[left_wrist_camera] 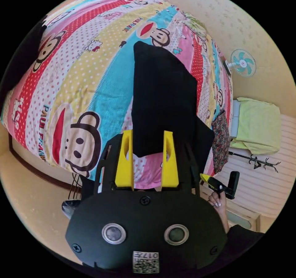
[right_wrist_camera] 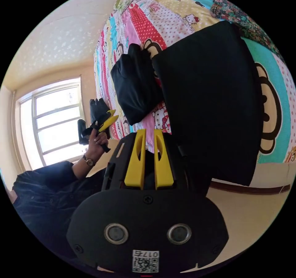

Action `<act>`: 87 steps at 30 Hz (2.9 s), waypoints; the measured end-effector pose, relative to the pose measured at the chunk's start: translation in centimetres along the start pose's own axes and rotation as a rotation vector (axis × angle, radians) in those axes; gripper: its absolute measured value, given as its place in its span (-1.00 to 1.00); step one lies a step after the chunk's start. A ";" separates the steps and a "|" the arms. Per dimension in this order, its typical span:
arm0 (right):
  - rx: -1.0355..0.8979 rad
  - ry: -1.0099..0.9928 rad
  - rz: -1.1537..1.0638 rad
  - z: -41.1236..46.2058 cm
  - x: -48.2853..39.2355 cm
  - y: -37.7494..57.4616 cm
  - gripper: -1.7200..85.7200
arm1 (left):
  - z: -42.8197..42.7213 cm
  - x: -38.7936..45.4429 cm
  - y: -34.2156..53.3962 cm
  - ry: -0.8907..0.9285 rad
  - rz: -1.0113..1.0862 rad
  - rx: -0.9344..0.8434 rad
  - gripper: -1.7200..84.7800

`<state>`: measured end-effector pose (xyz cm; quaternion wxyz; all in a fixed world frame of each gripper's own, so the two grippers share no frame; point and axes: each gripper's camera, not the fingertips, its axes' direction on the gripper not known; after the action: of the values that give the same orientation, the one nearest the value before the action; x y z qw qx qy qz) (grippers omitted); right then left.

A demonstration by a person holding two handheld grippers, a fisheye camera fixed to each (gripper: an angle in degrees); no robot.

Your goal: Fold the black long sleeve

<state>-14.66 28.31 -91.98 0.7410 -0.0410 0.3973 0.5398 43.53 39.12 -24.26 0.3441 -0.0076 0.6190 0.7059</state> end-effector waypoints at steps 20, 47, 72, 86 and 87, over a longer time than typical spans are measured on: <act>0.388 -0.635 0.375 11.8 4.9 -2.4 -0.53 | -9.1 0.3 4.1 0.524 0.100 -0.265 -0.81; -0.498 -0.337 -1.022 53.5 -60.3 6.7 -0.82 | -81.0 -27.5 31.7 0.375 0.084 1.040 -0.81; -0.121 0.585 0.010 35.6 -11.7 2.4 -0.95 | -81.1 -43.9 21.1 0.021 -0.506 0.821 -0.95; -0.263 0.674 -0.371 48.9 -21.5 2.8 -0.95 | -75.7 -42.3 10.3 0.016 -0.394 0.665 -0.97; -0.303 0.701 -0.459 52.9 -24.1 2.3 -0.95 | -75.8 -42.3 10.5 0.017 -0.397 0.670 -0.97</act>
<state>9.80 36.70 -39.84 0.6477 -0.4168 0.5215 0.3670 39.11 -47.62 -14.39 0.4525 -0.0202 0.8045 0.3842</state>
